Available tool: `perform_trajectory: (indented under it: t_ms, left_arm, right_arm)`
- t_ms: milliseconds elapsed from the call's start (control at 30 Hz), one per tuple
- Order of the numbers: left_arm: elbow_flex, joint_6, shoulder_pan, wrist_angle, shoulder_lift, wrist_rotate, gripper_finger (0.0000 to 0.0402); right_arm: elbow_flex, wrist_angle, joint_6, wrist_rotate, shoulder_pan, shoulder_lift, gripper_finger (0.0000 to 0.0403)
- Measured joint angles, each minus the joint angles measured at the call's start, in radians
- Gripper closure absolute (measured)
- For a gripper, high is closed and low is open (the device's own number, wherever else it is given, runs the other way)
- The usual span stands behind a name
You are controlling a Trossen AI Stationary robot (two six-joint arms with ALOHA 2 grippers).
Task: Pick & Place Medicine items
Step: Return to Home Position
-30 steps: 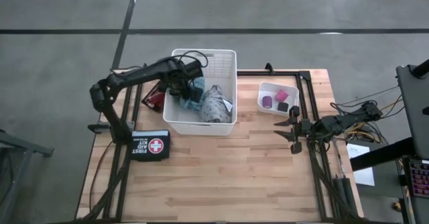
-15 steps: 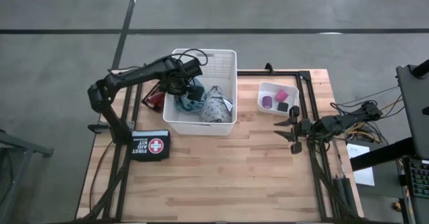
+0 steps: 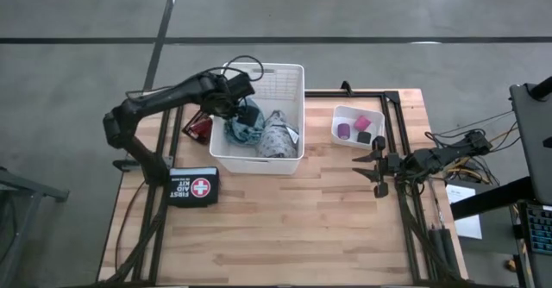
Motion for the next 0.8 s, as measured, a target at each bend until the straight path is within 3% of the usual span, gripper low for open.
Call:
perform_trajectory:
  t_ms: [267, 433, 667, 800]
  left_arm:
    - [0.000, 0.139, -0.080, 0.146, -0.127, -0.102, 0.0147]
    - [0.000, 0.416, -0.159, 0.307, -0.195, -0.117, 0.0133]
    - [0.000, 0.538, -0.287, 0.541, -0.198, -0.227, 0.0134]
    - [0.000, 0.652, -0.323, 0.626, -0.167, -0.215, 0.0143]
  right_arm:
    - [0.000, 0.000, 0.000, 0.000, 0.000, 0.000, 0.0280]
    - [0.000, 0.000, 0.000, 0.000, 0.000, 0.000, 0.0280]
    - [0.000, 0.000, 0.000, 0.000, 0.000, 0.000, 0.0280]
    - [0.000, 0.000, 0.000, 0.000, 0.000, 0.000, 0.0280]
